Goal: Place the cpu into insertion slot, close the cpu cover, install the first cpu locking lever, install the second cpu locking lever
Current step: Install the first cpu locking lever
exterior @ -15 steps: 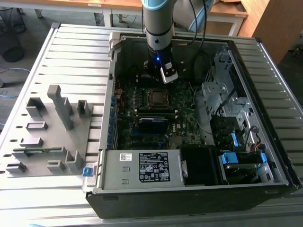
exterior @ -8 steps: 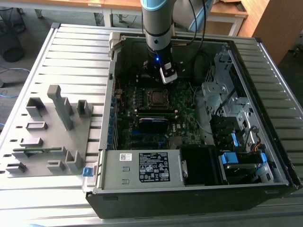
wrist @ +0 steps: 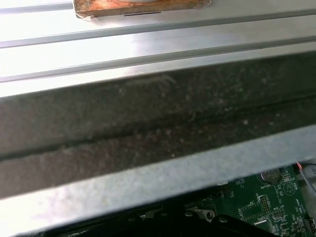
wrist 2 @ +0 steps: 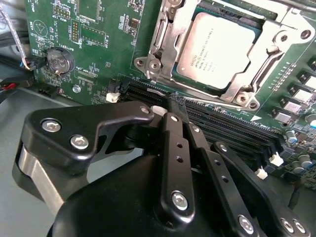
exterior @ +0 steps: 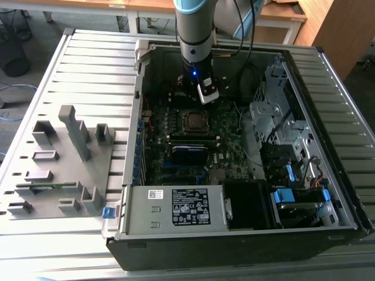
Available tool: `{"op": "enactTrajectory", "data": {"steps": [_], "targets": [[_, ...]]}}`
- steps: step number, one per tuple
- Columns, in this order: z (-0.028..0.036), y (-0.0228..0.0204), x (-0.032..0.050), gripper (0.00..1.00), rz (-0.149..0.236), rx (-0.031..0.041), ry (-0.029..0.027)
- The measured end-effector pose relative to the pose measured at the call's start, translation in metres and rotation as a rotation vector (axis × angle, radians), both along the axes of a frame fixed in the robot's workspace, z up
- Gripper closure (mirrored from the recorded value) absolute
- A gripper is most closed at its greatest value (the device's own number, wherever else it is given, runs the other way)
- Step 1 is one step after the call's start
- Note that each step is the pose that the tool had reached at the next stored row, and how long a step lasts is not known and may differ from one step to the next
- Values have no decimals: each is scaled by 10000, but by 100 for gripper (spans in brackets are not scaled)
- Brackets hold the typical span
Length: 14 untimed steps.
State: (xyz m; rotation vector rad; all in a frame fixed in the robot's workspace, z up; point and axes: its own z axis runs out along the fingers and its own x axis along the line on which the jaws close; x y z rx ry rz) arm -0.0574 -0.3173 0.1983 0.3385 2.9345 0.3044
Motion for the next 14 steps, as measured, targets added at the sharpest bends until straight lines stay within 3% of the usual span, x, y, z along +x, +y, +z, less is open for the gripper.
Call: {"op": "enactTrajectory", "data": {"steps": [6,14], "targets": [[-1,6,1,90,-101,61,-5],[-14,6,-14,90,-116,66,-20]]}}
